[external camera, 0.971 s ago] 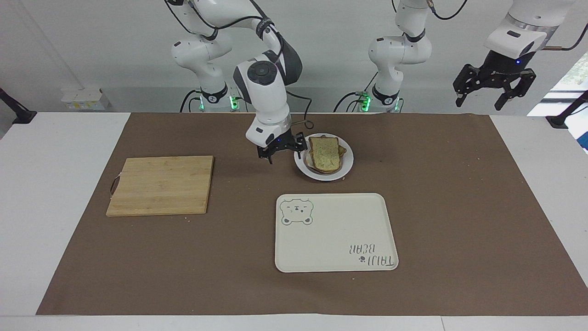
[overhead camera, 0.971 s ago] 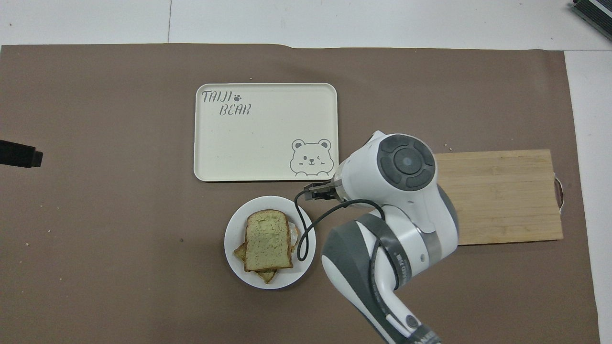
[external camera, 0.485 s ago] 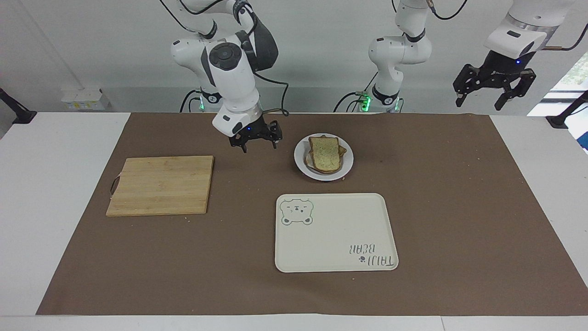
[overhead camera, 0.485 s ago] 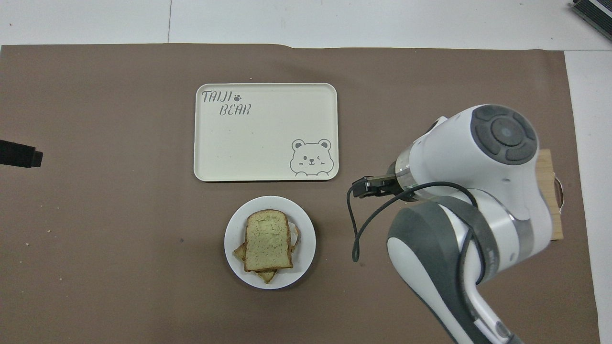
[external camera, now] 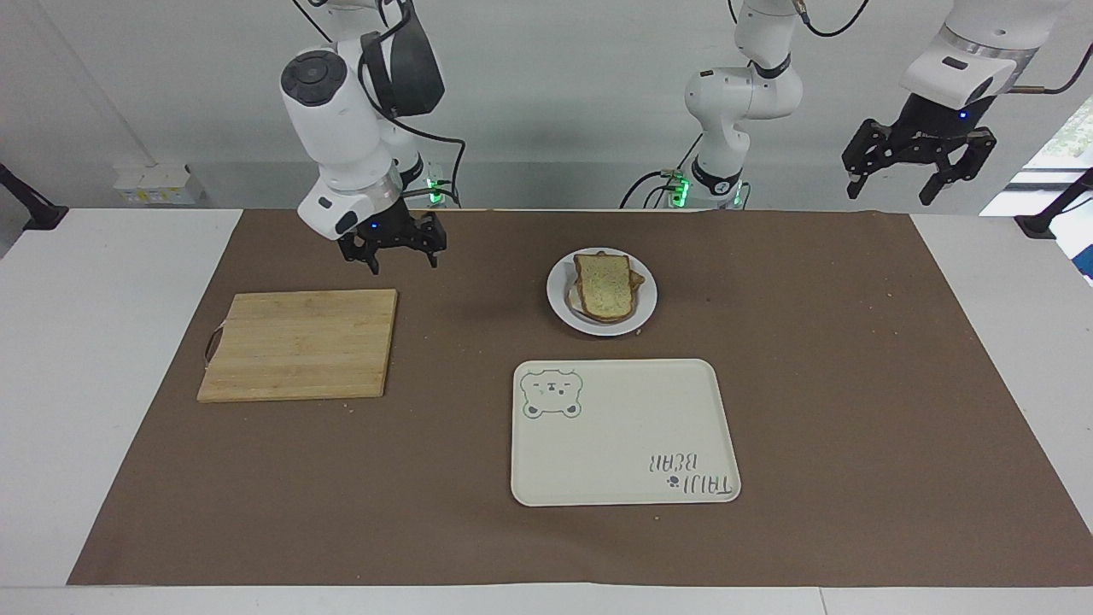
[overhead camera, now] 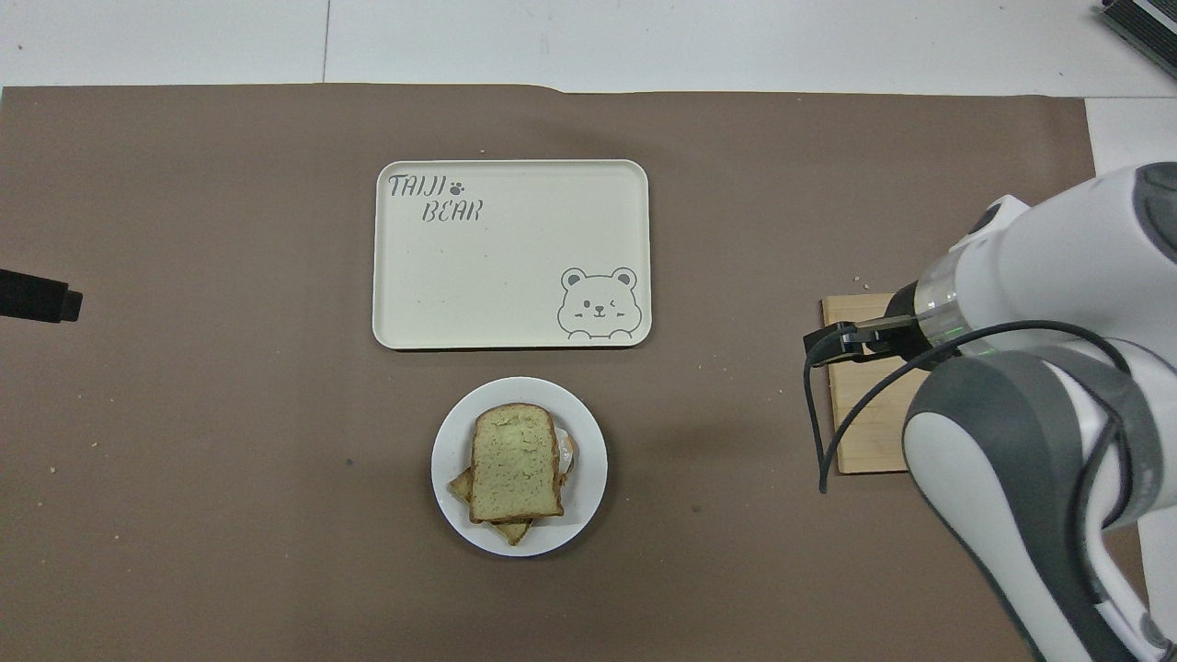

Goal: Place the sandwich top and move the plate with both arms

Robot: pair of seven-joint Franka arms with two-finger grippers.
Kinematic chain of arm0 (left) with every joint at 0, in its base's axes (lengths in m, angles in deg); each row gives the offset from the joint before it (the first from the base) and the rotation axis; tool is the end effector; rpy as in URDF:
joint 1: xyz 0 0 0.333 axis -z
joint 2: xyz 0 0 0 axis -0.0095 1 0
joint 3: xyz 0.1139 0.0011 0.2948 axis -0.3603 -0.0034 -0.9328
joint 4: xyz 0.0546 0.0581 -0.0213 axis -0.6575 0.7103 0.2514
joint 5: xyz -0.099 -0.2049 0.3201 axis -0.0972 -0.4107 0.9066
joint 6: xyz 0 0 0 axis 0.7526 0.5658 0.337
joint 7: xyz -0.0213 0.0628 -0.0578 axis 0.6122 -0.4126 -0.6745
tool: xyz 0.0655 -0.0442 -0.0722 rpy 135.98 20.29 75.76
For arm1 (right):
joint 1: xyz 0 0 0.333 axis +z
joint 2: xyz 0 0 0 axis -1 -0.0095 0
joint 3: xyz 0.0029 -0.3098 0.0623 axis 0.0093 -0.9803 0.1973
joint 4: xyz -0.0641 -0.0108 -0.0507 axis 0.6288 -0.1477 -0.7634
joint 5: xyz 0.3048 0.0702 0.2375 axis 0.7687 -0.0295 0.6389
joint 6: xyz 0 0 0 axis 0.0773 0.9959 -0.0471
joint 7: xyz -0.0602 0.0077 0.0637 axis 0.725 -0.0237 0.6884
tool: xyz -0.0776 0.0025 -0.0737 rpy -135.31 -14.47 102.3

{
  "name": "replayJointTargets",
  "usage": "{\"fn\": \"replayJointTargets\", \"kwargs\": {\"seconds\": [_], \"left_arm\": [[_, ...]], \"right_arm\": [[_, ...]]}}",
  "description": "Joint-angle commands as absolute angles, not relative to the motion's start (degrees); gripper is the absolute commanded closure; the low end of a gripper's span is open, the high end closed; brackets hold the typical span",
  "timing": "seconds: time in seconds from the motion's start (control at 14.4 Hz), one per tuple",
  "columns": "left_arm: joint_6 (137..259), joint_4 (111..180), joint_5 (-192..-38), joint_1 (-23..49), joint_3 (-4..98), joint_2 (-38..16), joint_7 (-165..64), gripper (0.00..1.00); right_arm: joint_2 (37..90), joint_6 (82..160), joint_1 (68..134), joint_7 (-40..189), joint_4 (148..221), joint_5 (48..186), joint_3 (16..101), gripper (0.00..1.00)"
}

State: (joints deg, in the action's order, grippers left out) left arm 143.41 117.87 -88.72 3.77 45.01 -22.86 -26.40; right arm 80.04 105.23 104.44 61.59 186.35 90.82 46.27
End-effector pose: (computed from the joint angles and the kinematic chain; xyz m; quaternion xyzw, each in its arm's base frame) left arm 0.5300 -0.0355 0.6967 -0.9938 0.1072 -0.0290 0.0083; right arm 0.5401 0.1027 0.5253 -0.9981 -0.0400 0.0294 0.0351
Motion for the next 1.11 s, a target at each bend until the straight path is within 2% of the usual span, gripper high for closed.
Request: {"fn": "replayJointTargets", "kwargs": {"seconds": [0.0, 0.28, 0.49, 0.9, 1.04], "left_arm": [[139.03, 117.98, -88.39, 3.18, 45.46, -23.67, -26.83, 0.00], [138.30, 118.59, -88.56, 3.27, 45.81, -24.37, -27.36, 0.00], [139.44, 120.09, -95.91, 1.09, 45.37, -24.90, -25.26, 0.00], [140.85, 122.11, -99.11, 0.81, 45.73, -26.04, -20.42, 0.00], [140.77, 122.20, -99.80, 0.72, 45.73, -26.04, -20.07, 0.00]], "right_arm": [[81.43, 103.65, 99.93, 65.50, 185.79, 89.67, 46.92, 0.00], [81.61, 103.38, 95.00, 65.95, 182.72, 88.54, 46.75, 0.00], [81.78, 102.86, 94.12, 65.95, 180.44, 85.45, 46.31, 0.00], [82.22, 90.57, 92.97, 64.54, 171.65, 86.51, 45.43, 0.00], [83.79, 90.45, 93.06, 64.19, 171.98, 86.07, 45.87, 0.00]]}}
